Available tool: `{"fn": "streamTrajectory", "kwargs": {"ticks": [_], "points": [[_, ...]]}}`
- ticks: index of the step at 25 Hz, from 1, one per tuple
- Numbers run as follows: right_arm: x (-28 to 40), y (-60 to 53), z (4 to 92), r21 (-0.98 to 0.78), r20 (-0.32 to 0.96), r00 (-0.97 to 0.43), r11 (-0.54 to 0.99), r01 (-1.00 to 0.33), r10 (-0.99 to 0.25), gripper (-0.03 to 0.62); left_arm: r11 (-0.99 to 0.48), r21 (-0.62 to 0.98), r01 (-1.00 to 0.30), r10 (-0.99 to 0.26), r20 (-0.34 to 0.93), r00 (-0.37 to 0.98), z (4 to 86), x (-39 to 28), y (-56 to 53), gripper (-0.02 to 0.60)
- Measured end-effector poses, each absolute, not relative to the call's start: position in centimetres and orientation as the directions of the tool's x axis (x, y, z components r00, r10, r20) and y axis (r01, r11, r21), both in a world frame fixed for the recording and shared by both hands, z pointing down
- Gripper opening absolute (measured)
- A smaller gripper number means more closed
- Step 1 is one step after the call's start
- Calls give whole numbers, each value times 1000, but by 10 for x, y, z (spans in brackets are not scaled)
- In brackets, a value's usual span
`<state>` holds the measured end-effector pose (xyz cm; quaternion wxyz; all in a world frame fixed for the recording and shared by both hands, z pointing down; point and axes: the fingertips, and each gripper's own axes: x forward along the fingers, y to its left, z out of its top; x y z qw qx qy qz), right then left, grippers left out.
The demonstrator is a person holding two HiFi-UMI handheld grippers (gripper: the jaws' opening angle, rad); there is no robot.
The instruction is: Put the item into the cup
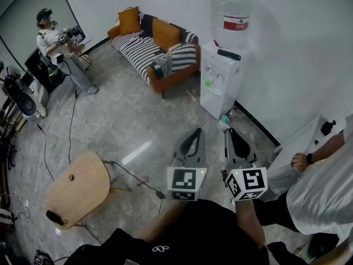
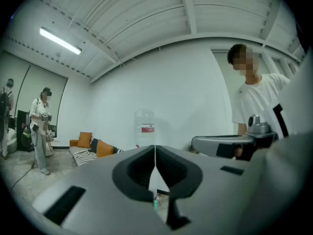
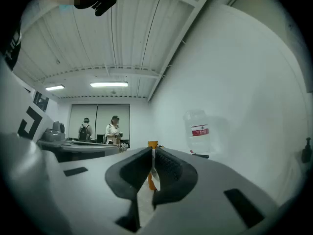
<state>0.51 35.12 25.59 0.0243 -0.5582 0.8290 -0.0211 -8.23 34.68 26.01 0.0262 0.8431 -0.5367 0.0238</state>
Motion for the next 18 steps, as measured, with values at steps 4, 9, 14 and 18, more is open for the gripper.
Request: {"fn": "streamTrajectory", "kwargs": {"ticks": [4, 9, 14, 18], "points": [[12, 350, 260, -78, -15, -382, 382, -921, -924, 26, -462, 12, -887, -883, 81, 462, 266, -68, 348, 14], [16, 352, 264, -103, -14, -390, 389, -915, -921, 26, -459, 20, -888, -884, 88, 459, 270, -65, 349, 14], [24, 352, 268, -102, -11, -396, 395, -913, -918, 26, -445, 12, -895, -889, 109, 444, 281, -61, 347, 14], [33, 353, 268, -95, -12, -402, 401, -911, -916, 26, -450, 32, -893, -888, 93, 451, 275, -50, 347, 14]]}}
